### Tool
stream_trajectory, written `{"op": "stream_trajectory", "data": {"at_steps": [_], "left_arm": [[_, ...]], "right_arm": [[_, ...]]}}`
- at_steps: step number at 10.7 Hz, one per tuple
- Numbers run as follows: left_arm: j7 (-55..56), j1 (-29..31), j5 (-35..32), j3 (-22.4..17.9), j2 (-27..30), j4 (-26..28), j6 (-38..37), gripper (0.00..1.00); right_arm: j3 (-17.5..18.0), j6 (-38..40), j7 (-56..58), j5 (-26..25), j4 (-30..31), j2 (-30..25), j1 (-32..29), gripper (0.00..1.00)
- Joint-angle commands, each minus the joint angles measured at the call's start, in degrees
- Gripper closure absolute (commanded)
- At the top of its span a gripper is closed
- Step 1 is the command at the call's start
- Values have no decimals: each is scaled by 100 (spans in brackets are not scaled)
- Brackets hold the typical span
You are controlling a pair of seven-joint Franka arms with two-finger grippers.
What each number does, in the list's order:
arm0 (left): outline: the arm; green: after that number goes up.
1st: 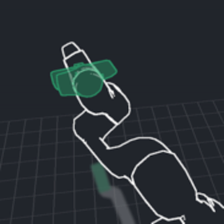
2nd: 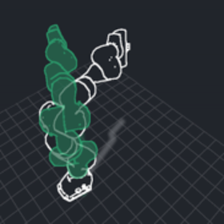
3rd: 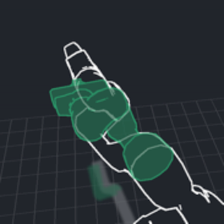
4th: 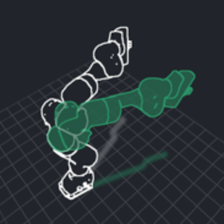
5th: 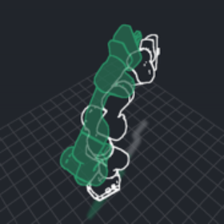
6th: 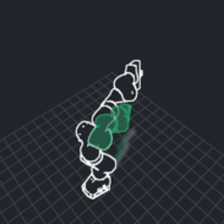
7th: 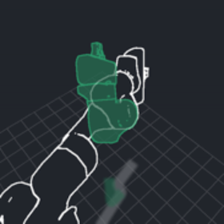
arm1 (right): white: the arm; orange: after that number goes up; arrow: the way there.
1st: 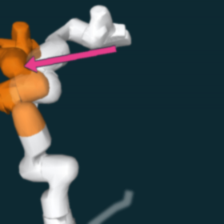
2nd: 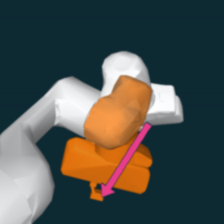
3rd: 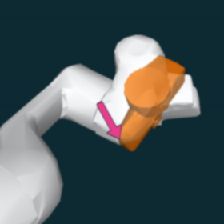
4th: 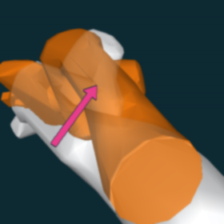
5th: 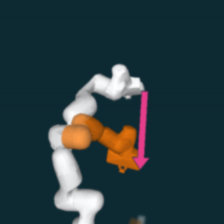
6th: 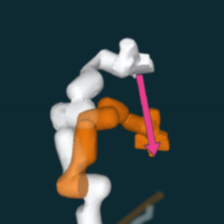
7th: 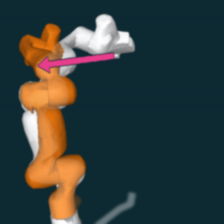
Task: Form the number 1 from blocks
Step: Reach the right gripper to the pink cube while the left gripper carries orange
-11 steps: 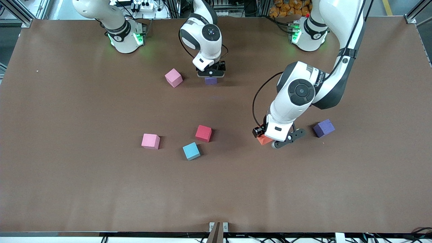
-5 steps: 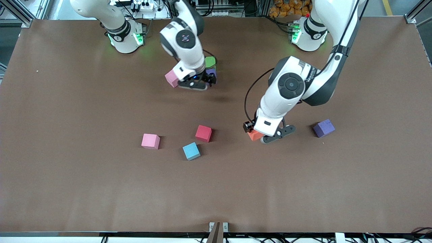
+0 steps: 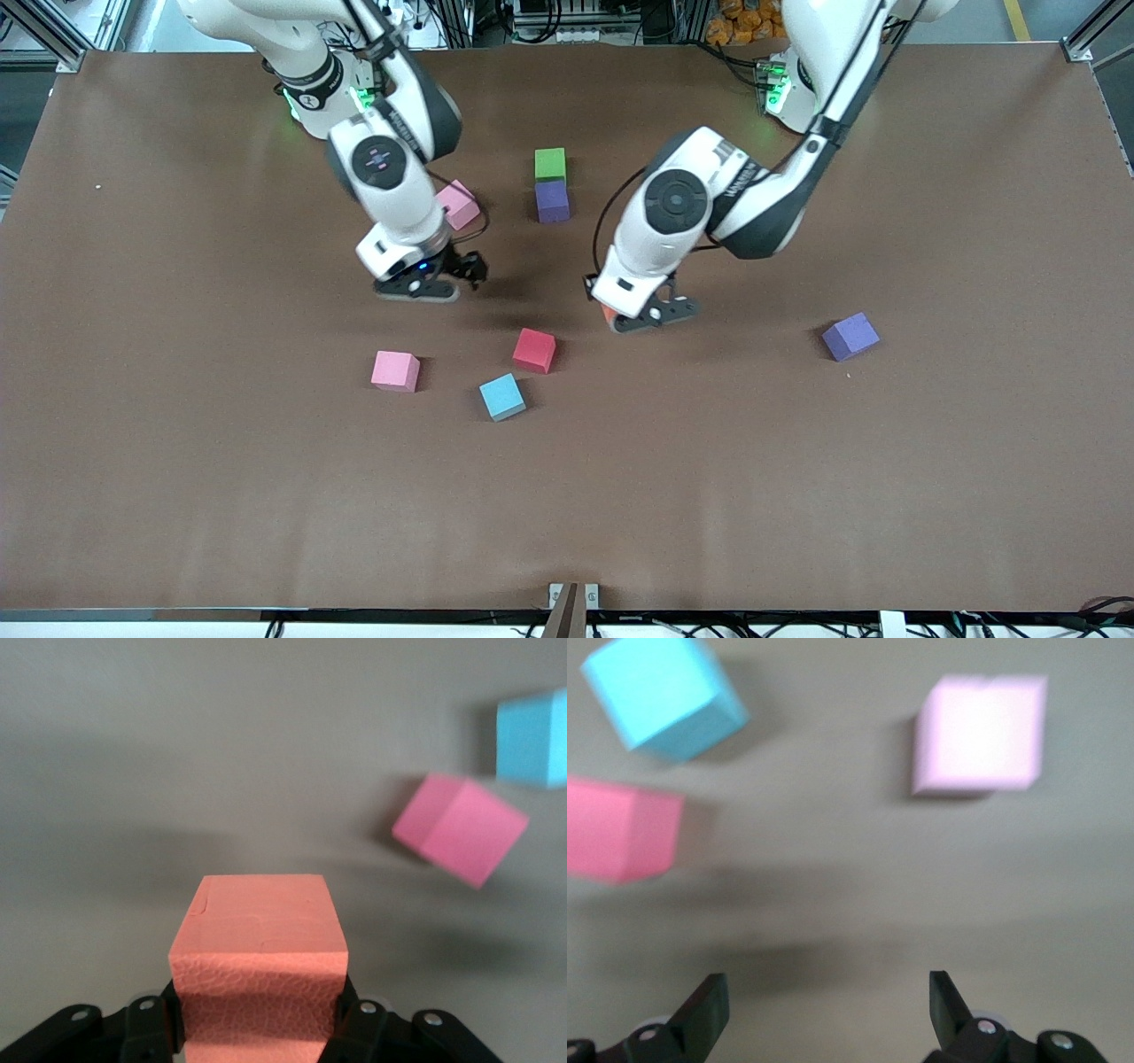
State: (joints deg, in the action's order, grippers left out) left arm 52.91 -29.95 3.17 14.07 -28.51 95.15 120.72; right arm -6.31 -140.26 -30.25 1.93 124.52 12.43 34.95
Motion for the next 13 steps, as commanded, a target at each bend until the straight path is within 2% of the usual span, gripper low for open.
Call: {"op": "stream_trajectory", "data": {"at_steps": [1,3,6,8,9,13], "left_arm": [[-105,-396,-150,8,-189,39,-75,100],[-105,-643,-132,17,-295,39,-75,100],[-96,-1012,-80,26,-594,30,152,100],[-44,-1197,-62,26,-769,65,504,100],[-26,-1215,-62,26,-822,91,566,100],[79,-1242,-53,157,-849,373,962,100]], "right_arm": [[43,25,851,-114,-357,223,-549,0],[-150,25,1344,-106,-831,688,-700,0],[-344,-45,1259,113,-1307,1304,-779,0],[-476,-28,1153,1093,-1483,1533,-701,0],[-546,-28,1153,1203,-1553,1621,-639,0],[-748,-54,1267,1178,-1616,1806,-472,0]]}}
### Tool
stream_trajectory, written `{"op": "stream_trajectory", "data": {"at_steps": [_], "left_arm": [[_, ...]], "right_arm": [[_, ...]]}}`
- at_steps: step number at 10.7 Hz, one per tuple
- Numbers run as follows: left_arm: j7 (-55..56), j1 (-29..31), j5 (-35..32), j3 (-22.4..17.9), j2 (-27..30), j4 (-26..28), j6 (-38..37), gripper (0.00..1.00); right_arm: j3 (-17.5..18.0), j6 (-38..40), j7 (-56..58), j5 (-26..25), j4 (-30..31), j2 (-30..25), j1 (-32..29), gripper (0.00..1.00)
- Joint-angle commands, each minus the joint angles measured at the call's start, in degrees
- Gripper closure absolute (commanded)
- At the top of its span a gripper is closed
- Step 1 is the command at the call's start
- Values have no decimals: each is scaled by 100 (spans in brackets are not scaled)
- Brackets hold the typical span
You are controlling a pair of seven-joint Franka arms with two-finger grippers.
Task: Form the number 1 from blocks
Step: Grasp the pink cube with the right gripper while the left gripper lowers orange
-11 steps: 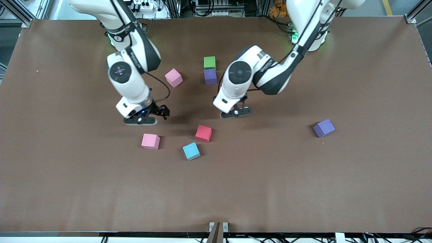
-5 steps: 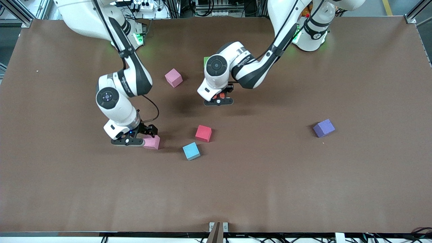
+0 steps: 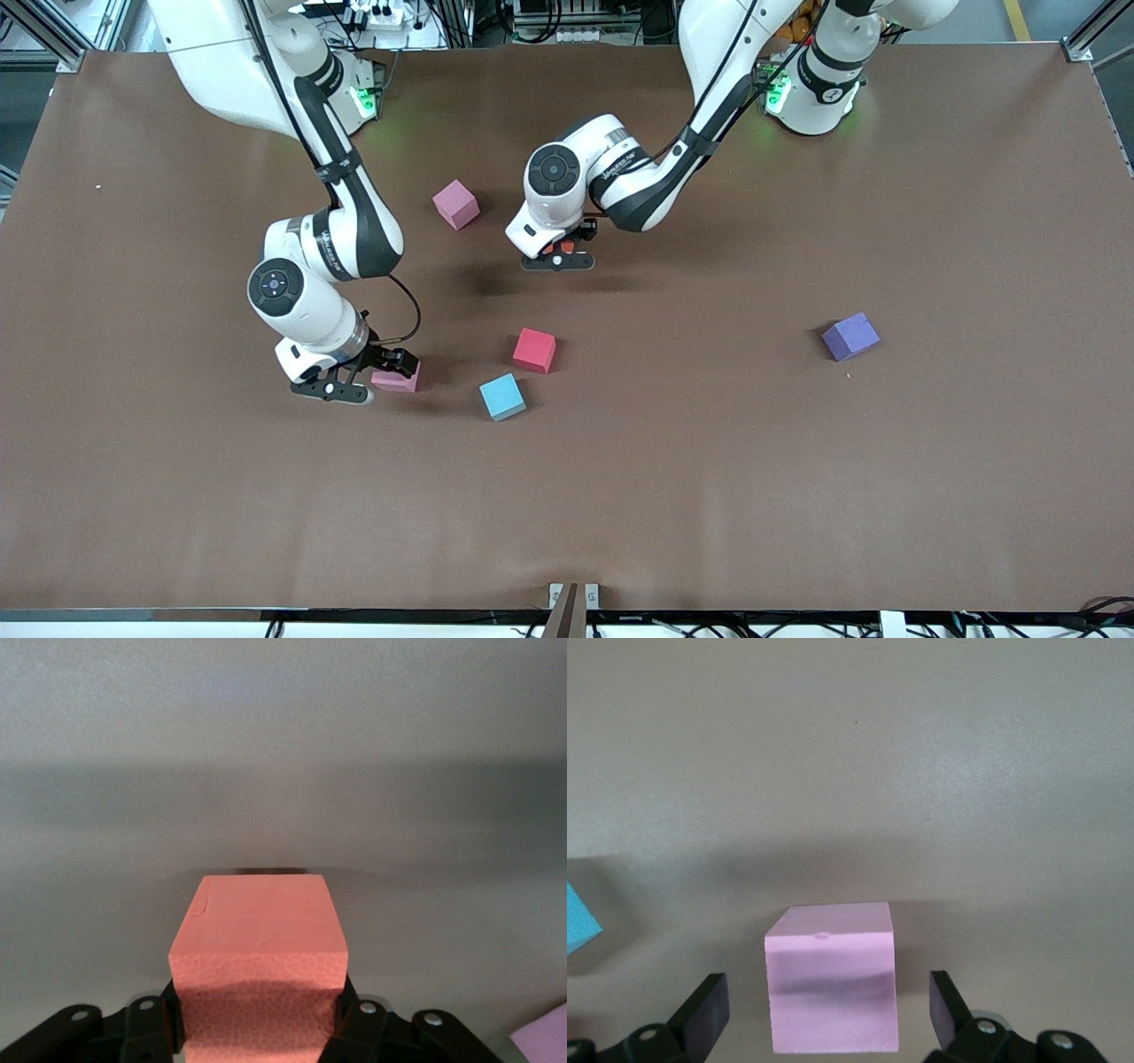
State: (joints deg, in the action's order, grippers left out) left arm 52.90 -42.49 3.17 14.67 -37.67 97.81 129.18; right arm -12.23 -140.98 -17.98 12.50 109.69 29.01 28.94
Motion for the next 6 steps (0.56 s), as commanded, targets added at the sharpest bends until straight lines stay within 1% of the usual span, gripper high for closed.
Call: {"op": "stream_trajectory", "data": {"at_steps": [1,3,6], "left_arm": [[115,-4,-53,115,58,107,168,100],[343,22,-53,247,5,116,204,100],[396,13,-62,291,-56,133,247,100]], "right_arm": [[-270,-52,40,121,-140,279,260,0],[-341,-211,40,138,-158,429,340,2],[-385,-211,40,147,-228,553,419,5]]}}
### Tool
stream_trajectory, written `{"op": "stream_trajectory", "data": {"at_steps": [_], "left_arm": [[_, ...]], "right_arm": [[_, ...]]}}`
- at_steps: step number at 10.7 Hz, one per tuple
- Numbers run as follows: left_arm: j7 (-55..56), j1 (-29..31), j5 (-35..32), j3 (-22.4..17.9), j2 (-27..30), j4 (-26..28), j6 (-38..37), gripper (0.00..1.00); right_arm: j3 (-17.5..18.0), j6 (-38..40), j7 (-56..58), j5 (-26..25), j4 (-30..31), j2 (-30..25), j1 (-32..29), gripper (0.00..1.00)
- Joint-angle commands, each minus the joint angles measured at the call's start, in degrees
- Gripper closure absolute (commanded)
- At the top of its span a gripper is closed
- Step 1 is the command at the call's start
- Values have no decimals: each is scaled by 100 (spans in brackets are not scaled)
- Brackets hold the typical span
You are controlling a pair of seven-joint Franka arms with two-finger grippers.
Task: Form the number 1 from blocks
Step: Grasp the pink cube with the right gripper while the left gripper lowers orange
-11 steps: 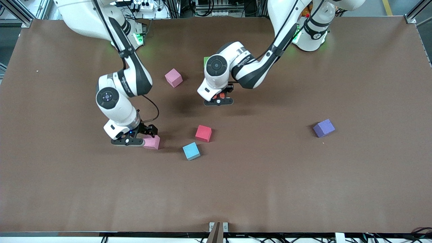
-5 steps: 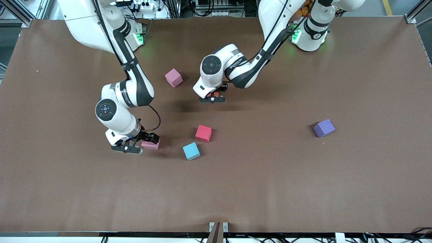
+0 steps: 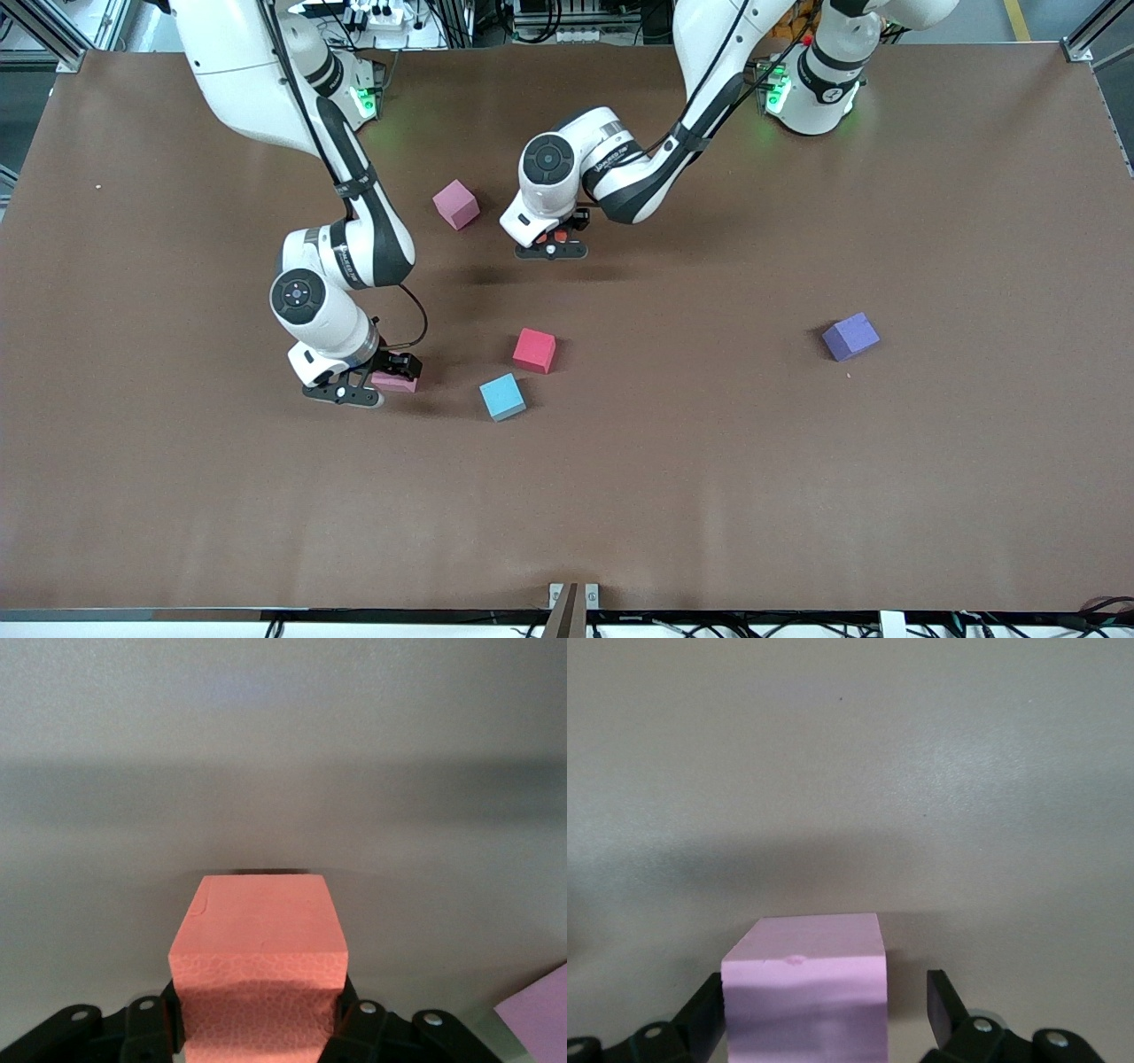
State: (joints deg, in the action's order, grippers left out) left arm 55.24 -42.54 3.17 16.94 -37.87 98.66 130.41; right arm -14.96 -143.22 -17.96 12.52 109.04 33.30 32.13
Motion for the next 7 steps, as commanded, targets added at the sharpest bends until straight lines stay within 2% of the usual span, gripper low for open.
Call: {"op": "stream_trajectory", "data": {"at_steps": [1,4,7], "left_arm": [[171,35,-70,108,-45,118,195,100],[171,26,-97,108,-54,171,266,100],[171,26,-106,117,-71,171,318,100]], "right_arm": [[-121,14,38,146,-164,132,118,12],[-121,23,20,163,-155,150,135,47],[-121,75,-24,181,-147,54,144,50]]}}
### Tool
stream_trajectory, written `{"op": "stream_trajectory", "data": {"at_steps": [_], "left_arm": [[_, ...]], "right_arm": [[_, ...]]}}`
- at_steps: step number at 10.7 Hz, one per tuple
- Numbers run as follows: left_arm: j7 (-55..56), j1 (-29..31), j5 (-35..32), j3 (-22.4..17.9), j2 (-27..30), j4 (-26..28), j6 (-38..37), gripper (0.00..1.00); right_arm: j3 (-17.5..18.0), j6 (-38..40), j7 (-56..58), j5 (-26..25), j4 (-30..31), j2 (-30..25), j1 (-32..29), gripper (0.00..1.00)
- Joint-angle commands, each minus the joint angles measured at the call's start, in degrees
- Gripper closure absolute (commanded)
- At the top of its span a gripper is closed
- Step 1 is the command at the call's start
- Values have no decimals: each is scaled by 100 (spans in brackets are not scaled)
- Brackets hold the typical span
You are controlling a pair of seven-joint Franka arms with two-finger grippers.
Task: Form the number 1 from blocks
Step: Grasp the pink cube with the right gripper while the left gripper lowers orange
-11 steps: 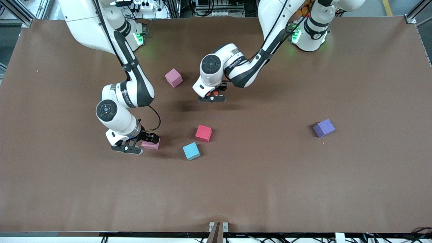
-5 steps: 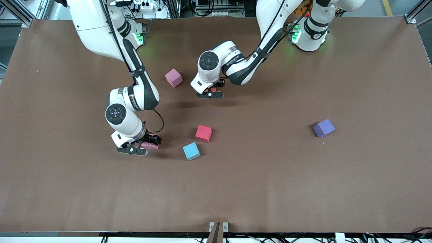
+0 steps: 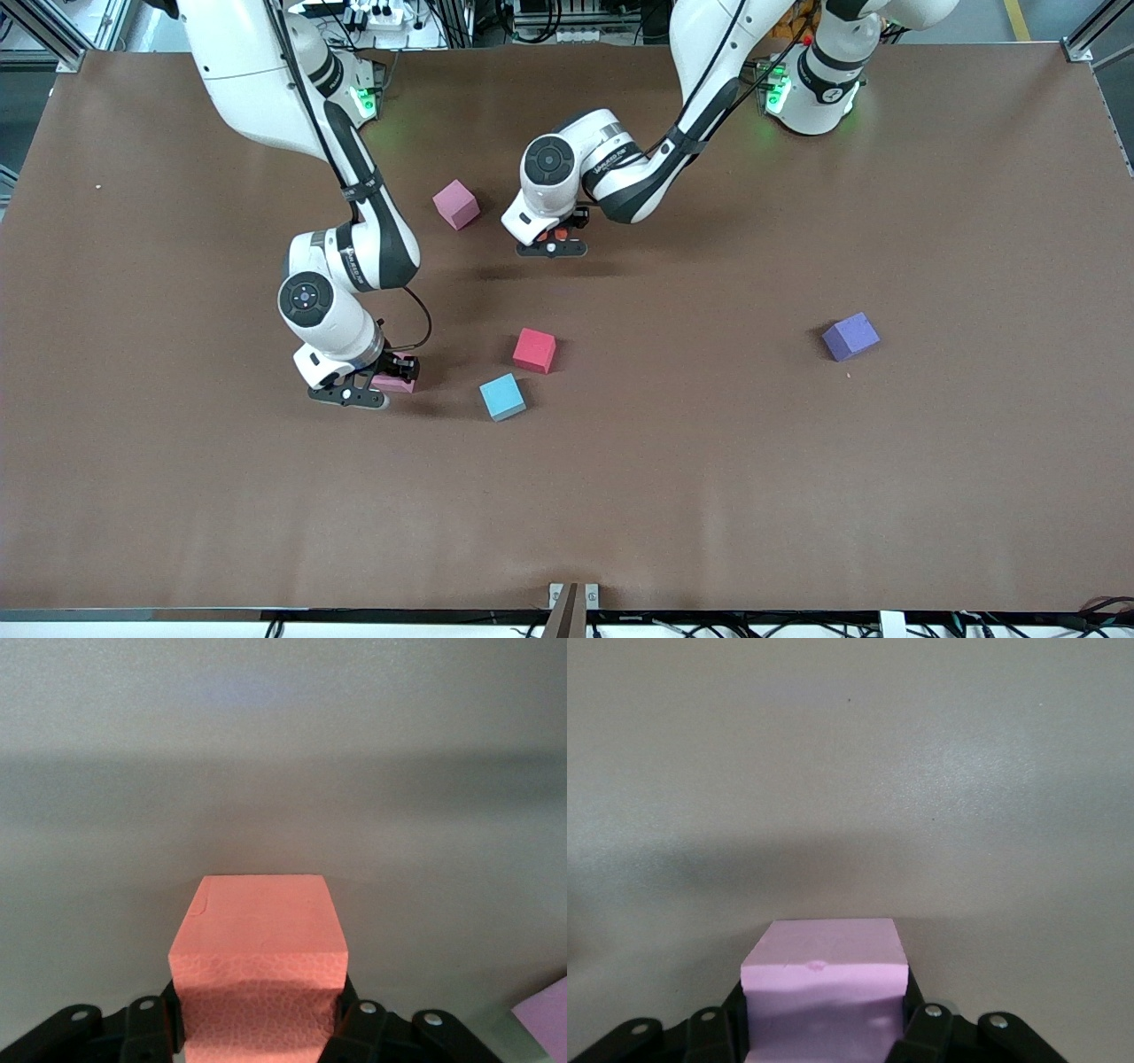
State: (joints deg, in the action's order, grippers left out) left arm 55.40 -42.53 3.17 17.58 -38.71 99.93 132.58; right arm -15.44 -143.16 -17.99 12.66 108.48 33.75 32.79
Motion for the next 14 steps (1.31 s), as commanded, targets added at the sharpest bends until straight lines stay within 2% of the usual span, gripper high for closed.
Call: {"op": "stream_trajectory", "data": {"at_steps": [1,6,10,11,12,14], "left_arm": [[164,26,-106,61,13,44,101,100],[182,61,-123,140,-40,79,101,100],[182,78,-123,140,-49,71,101,100],[165,113,-132,140,-75,53,101,61],[130,122,-150,131,-84,36,101,1],[155,131,-150,131,-23,9,93,0]], "right_arm": [[-73,96,-12,158,-46,-130,78,49],[-64,140,32,149,560,-1000,183,49],[-56,140,-21,149,868,-1309,376,49],[-56,140,-29,149,912,-1344,473,49],[-56,140,-56,158,938,-1405,526,49],[-56,131,-65,158,1061,-1520,622,49]]}}
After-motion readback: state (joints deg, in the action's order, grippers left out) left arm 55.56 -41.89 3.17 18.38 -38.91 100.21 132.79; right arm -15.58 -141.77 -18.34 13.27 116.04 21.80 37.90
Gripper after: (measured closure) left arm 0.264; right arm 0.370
